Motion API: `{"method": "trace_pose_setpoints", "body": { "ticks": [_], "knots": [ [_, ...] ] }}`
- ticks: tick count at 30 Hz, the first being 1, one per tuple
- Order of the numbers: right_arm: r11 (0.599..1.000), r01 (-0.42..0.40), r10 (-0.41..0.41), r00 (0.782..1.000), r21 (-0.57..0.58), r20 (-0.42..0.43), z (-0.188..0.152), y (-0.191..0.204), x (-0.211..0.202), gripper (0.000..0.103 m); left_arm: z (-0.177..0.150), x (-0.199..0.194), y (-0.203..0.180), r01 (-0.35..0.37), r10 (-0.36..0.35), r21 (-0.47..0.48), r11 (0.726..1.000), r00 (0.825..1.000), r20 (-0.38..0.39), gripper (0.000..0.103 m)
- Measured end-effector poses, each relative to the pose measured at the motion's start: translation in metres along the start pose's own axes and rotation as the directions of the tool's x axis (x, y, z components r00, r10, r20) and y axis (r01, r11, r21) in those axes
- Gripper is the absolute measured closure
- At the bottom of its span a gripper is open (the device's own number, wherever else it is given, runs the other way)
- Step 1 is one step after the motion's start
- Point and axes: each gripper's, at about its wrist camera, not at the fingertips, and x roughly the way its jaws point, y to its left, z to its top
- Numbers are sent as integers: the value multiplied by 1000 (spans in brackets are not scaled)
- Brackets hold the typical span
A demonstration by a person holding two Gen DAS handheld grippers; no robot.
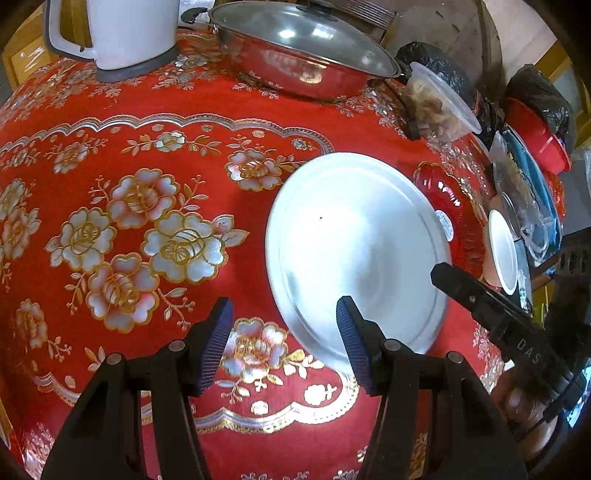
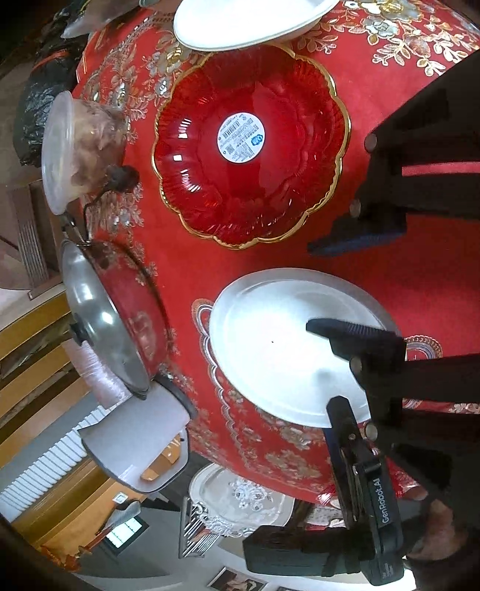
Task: Organize plates and bowls
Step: 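Move the left gripper to the white plate and grasp its rim, then lift the white plate with the left gripper and carry it toward the cream bowl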
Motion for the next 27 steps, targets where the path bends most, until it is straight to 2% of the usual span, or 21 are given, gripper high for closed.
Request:
{"method": "trace_pose_setpoints", "body": {
  "ticks": [2,13,14,19,20,27],
  "knots": [
    [1000,-2,2,1000,-1,-17,1,1,4,80,1,4,1,-15,15,2,1000,1000,-11,47],
    [1000,9,-8,999,12,-35,1,0,10,87,1,14,3,-1,1,-11,1000,999,-39,50],
    [1000,13,-12,999,15,-39,1,-1,11,87,2,15,4,6,-7,-15,1000,999,-43,52],
    [1000,5,-5,999,10,-39,1,2,10,91,1,19,3,55,-57,-33,998,996,-68,77],
    [1000,0,0,999,6,-40,1,3,10,92,1,18,0,57,-59,-27,998,996,-68,88],
    [999,-11,13,999,47,-42,-1,5,0,93,-4,1,-11,43,-42,19,999,998,-50,88]
  ]
}}
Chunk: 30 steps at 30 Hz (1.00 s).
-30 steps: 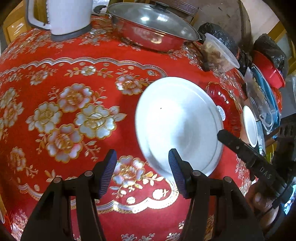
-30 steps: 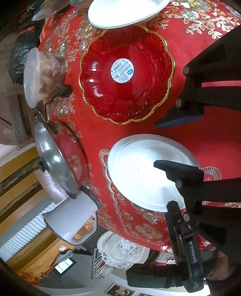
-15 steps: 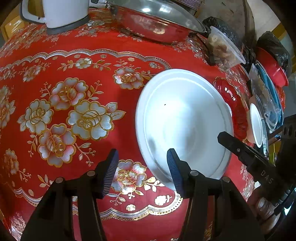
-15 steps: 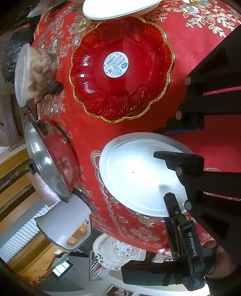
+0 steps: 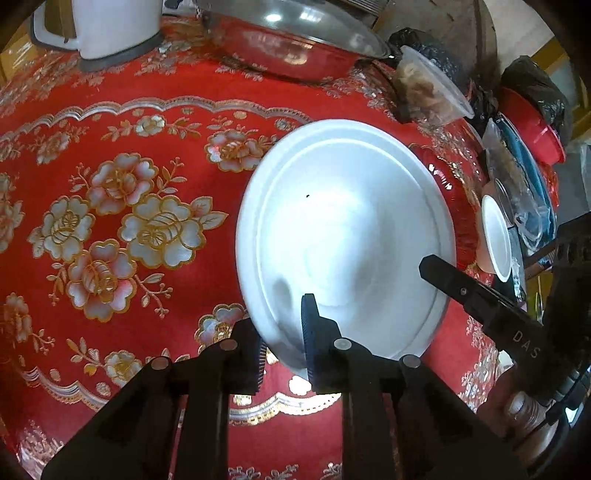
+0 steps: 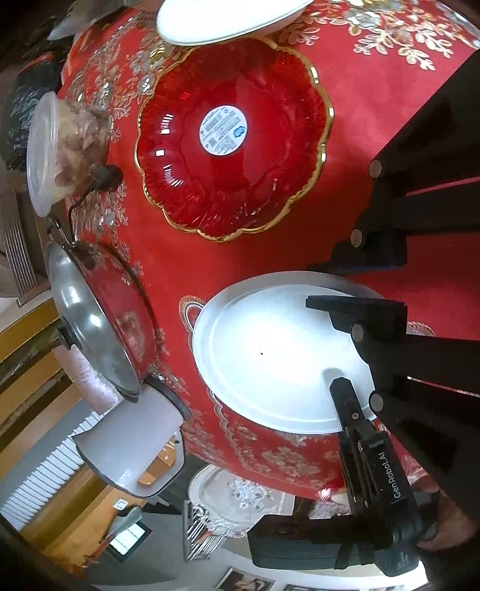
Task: Organize plates and bowls
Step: 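Lift the white plate with the left gripper and carry it toward the cream bowl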
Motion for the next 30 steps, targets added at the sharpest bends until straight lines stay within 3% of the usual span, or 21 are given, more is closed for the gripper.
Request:
{"method": "trace_pose_setpoints", "body": {
  "ticks": [16,30],
  "knots": [
    [999,8,-7,999,-31,48,-14,47,-46,93,-29,-56,9,27,-26,-5,1000,998,63,88],
    [994,6,-2,999,-109,43,-33,130,-43,93,-51,-110,73,34,-26,-66,997,993,115,88]
  ]
}}
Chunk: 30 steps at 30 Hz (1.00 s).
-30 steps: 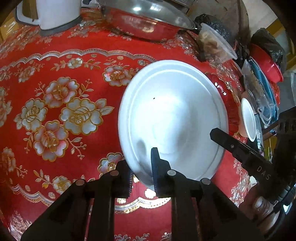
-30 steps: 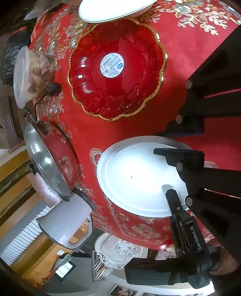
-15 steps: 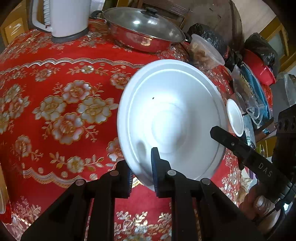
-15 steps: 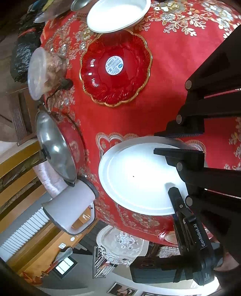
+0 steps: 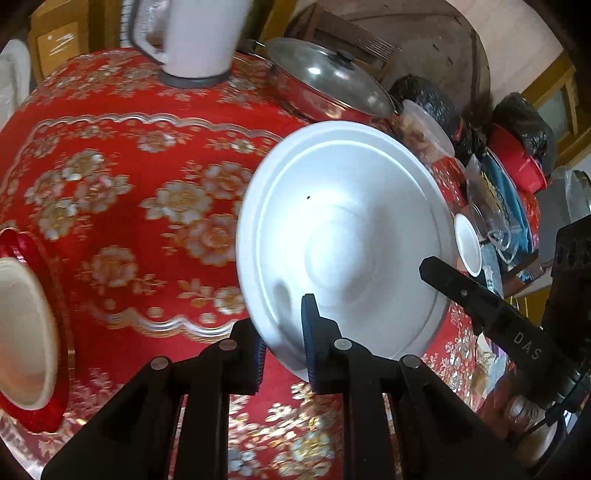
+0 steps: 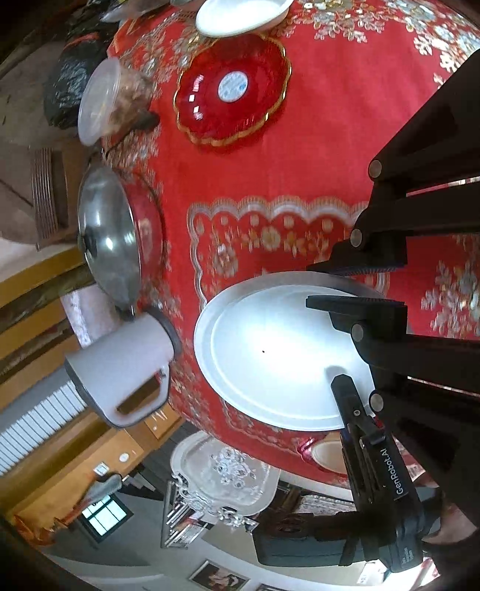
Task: Organize plates and bowls
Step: 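Lift the white plate with the left gripper and carry it toward the cream bowl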
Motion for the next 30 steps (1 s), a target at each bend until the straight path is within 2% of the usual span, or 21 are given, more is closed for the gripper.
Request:
{"method": "trace_pose_setpoints", "body": {
  "ticks": [19,30],
  "knots": [
    [987,-76,72,997,-145,-35,-10,139,42,92,-13,-63,122,-64,73,-133,989,995,66,88],
    [974,-110,95,992,-201,-82,-17,193,70,92,-20,-78,174,-78,94,-203,976,993,69,88]
  ]
}}
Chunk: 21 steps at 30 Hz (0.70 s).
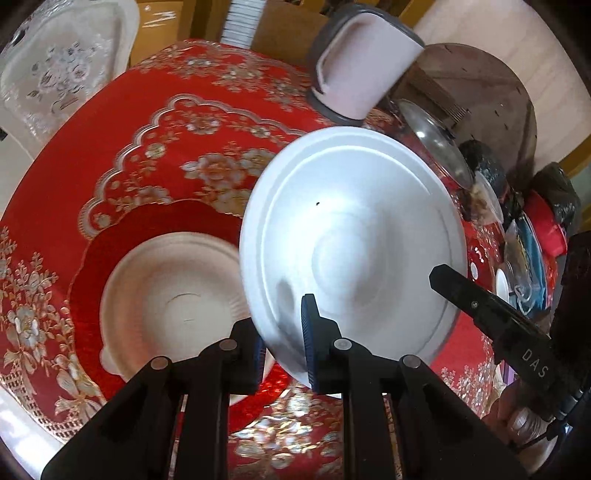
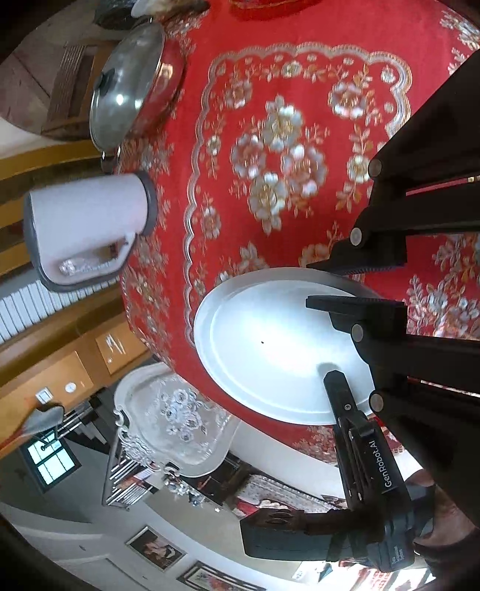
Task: Organize plates and bowls
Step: 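Lift the white plate with the left gripper and carry it toward the cream bowl, then lower the white plate onto the cream bowl on the red plate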
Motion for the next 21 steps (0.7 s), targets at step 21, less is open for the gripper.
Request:
{"method": "trace_pose_setpoints", "body": {
  "ticks": [21],
  "knots": [
    [994,-105,97,978,-36,-184,-28,64,85,89,-32,0,95,-102,97,-85,991,993,-67,88]
  ]
}}
